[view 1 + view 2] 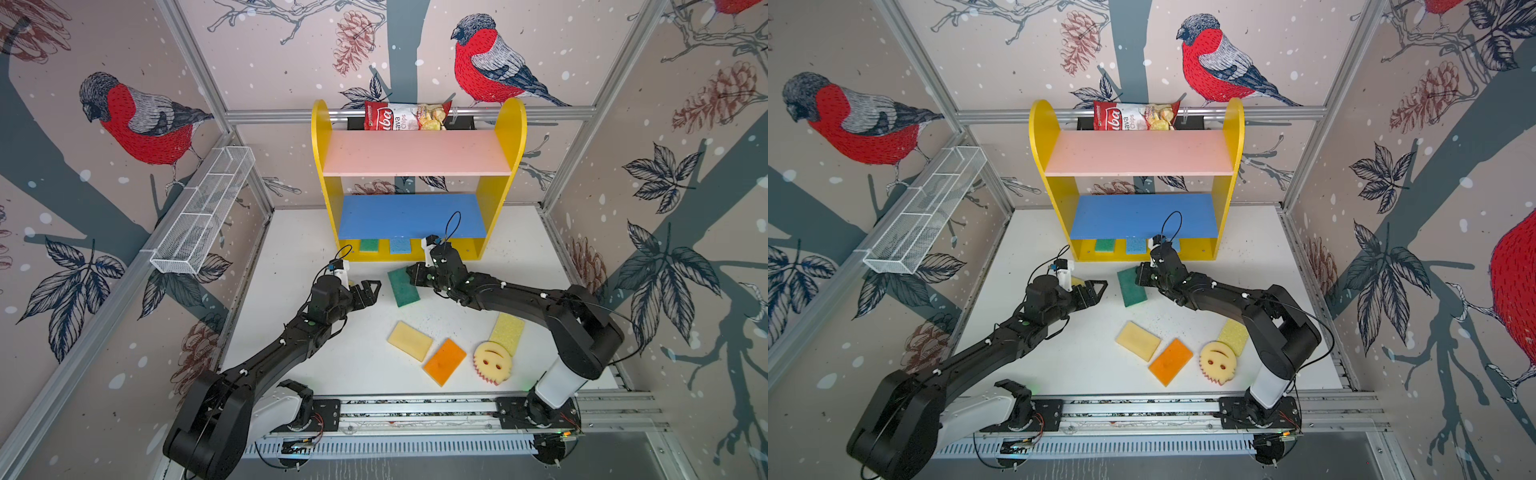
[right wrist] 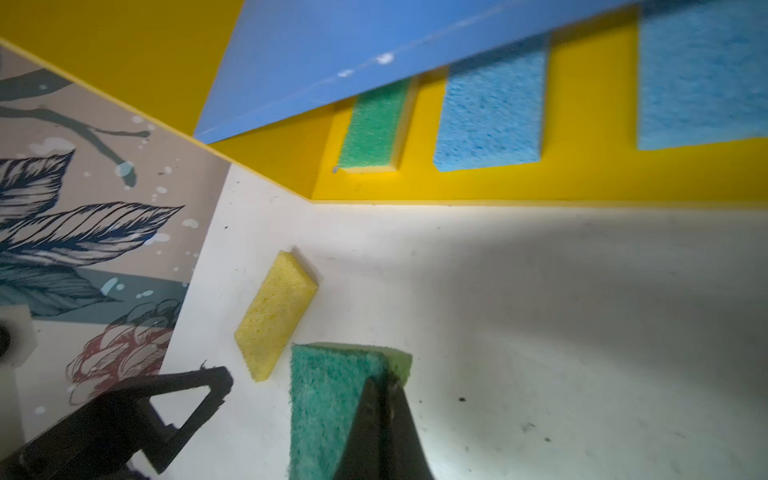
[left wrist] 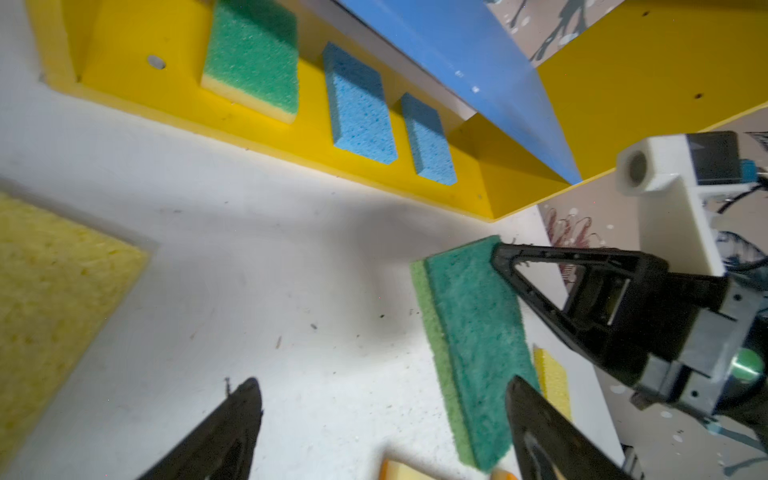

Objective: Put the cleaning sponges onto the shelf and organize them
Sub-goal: 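Grasp the green scrub sponge with the right gripper while the left closes in beside, then lift the green sponge onto the blue shelf while the left gripper draws back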

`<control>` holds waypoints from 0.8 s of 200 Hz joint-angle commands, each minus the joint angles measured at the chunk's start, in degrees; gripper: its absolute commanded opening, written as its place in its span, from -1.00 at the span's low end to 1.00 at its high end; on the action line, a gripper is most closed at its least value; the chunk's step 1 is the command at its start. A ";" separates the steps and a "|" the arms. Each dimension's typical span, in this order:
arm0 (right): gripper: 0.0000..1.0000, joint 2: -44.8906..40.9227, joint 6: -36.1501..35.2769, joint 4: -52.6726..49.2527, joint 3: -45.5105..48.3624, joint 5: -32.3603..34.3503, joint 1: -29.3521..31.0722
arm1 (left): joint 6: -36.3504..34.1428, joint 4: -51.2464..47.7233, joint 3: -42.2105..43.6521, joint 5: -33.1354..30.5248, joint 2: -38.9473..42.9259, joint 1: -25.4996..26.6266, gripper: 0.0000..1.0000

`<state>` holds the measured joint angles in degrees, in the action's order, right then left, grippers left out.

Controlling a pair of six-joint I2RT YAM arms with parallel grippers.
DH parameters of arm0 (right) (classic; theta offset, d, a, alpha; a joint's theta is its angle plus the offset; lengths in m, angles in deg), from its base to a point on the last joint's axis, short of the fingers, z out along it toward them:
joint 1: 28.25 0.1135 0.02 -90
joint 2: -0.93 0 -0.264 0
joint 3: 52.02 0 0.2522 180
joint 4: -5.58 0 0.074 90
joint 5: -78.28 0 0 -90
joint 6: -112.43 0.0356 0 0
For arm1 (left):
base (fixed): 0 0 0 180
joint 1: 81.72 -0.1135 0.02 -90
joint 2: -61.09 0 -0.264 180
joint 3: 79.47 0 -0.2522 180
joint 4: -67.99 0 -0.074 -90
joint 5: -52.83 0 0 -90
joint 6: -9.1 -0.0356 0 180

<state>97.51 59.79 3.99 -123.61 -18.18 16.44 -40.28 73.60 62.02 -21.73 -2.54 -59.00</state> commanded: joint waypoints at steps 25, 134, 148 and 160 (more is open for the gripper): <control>-1.00 -0.01 -1.98 4.60 -3.09 -4.42 2.32 | 3.60 10.93 0.34 6.13 -0.41 0.13 0.80; -0.35 -1.85 0.46 11.55 -1.09 -7.74 3.49 | 4.03 10.66 -3.60 5.83 -3.04 0.17 -0.85; -0.03 -3.81 1.29 13.44 1.40 -7.97 2.26 | 4.09 10.38 -3.57 5.89 -2.26 0.13 -0.87; 0.11 -5.23 2.18 14.99 3.42 -9.33 0.79 | 3.84 10.79 -3.29 5.85 -1.41 -0.07 -0.88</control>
<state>94.64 59.95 14.46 -122.95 -25.10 19.21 -35.75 82.13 58.91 -15.06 -5.28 -58.76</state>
